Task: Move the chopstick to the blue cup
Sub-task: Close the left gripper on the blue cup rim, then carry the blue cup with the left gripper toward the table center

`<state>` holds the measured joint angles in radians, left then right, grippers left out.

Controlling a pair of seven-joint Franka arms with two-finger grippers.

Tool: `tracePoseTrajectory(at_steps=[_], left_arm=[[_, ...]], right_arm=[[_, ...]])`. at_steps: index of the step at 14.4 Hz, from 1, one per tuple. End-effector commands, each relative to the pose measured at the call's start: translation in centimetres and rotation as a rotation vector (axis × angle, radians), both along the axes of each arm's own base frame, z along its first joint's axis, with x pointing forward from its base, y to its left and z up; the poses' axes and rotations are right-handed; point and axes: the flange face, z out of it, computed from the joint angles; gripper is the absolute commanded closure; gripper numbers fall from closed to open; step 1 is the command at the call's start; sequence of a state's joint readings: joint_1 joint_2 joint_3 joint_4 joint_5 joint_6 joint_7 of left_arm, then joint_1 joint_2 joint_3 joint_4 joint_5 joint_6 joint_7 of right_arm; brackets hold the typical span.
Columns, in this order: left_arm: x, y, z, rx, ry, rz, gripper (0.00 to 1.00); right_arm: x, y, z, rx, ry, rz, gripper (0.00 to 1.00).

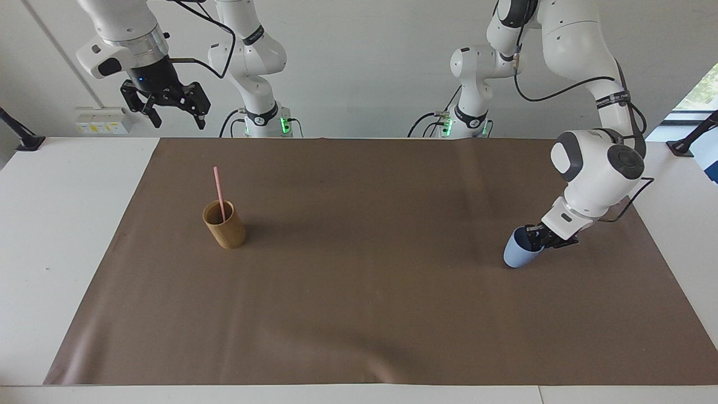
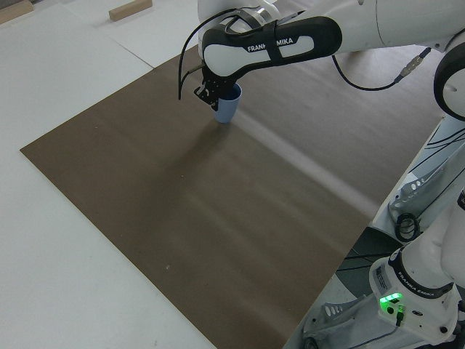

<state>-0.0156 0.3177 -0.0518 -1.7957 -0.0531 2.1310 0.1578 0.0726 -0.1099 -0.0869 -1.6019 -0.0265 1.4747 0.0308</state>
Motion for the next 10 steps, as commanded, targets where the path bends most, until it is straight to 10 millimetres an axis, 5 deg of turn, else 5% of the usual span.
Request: tracePoseTrajectory(at_steps=[1, 5, 10], left_arm=[[-1.4, -7.9, 0.5, 0.003, 0.025, 0.046, 1.00], [-6.0, -20.7, 0.2, 0.005, 0.037, 0.118, 1.00], [-12.2, -32.6, 0.2, -0.023, 0.021, 0.145, 1.00]], right_arm=[[-0.7, -0.1, 0.0, 0.008, -0.007, -0.014, 0.00], [-0.7, -0.1, -0.1, 0.008, -0.007, -0.015, 0.00], [-0.8, 0.1, -0.3, 0.008, 0.001, -0.012, 0.00]])
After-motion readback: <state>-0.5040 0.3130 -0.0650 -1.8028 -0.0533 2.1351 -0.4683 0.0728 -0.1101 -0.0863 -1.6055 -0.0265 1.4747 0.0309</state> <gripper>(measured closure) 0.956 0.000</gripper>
